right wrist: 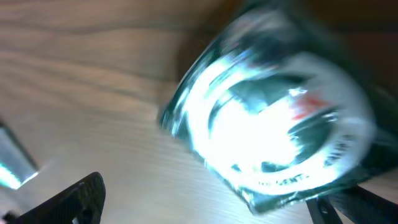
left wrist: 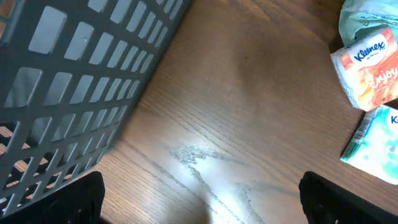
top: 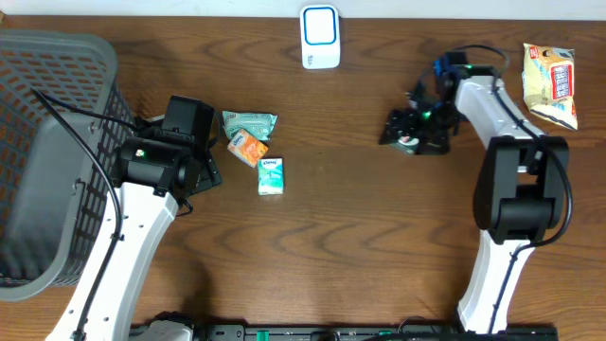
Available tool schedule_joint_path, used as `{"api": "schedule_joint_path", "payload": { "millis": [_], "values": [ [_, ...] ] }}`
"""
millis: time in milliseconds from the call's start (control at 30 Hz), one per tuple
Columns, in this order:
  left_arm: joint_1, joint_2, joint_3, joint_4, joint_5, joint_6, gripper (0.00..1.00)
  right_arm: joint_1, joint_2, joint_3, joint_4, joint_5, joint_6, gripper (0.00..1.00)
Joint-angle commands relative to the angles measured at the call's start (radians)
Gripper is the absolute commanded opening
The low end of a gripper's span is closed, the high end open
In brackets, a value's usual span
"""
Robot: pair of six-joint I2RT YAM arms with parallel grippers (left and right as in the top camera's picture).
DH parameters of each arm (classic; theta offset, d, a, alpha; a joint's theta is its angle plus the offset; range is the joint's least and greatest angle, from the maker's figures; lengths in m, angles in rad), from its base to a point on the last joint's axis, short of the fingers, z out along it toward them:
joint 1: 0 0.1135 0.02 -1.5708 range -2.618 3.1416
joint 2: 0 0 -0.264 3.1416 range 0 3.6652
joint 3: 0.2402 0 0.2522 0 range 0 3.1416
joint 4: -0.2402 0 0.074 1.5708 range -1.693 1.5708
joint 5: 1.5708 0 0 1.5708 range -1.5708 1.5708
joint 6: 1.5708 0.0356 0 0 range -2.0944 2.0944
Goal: Scan the item barcode
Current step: 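Move the right gripper to the green Zam-Buk tin and grasp it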
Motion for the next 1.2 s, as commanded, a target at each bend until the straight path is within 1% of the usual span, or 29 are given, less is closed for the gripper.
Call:
{"api": "schedule_joint_path", "payload": {
  "millis": [0,67,200,433,533,667,767,900,1033,1167],
  "values": [
    [0.005,-0.006,0.003,-0.003,-0.013,-0.005,0.98,0.031,0.012,0.038,-0.004,-0.042,-0.031,0.94],
    [0.005,-0.006,0.003,-0.003,-0.013,-0.005,0.98,0.038,0.012,0.07,-0.016,0.049,0.008,0.95],
    [0.005,-0.006,0.003,-0.003,-0.013,-0.005,0.98,0.042,0.012,0.103,-0.027,0.256,0.178,0.95],
    [0.005,-0.005,0.003,-0.003,-0.013,-0.005,0.98,0.054,0.013,0.097,0.055,0.272,0.392,0.93],
    [0.005,-0.005,0.003,-0.003,-0.013,-0.005,0.97,0.072,0.014,0.097,0.09,0.285,0.484,0.88],
    [0.005,-0.005,0.003,-0.003,-0.013,-0.005,0.97,0.107,0.014,0.095,0.098,0.382,0.63,0.86],
    [0.005,-0.005,0.003,-0.003,-0.013,-0.005,0.98,0.132,0.014,0.085,0.099,0.441,0.695,0.86],
    [0.005,-0.005,0.003,-0.003,-0.013,-0.005,0.98,0.157,0.014,0.044,0.118,0.528,0.804,0.84],
    [0.005,-0.005,0.003,-0.003,-0.013,-0.005,0.98,0.158,0.014,-0.013,0.146,0.525,0.875,0.81],
    [0.005,-0.005,0.003,-0.003,-0.013,-0.005,0.98,0.158,0.014,-0.06,0.165,0.49,0.888,0.8]
  ]
}}
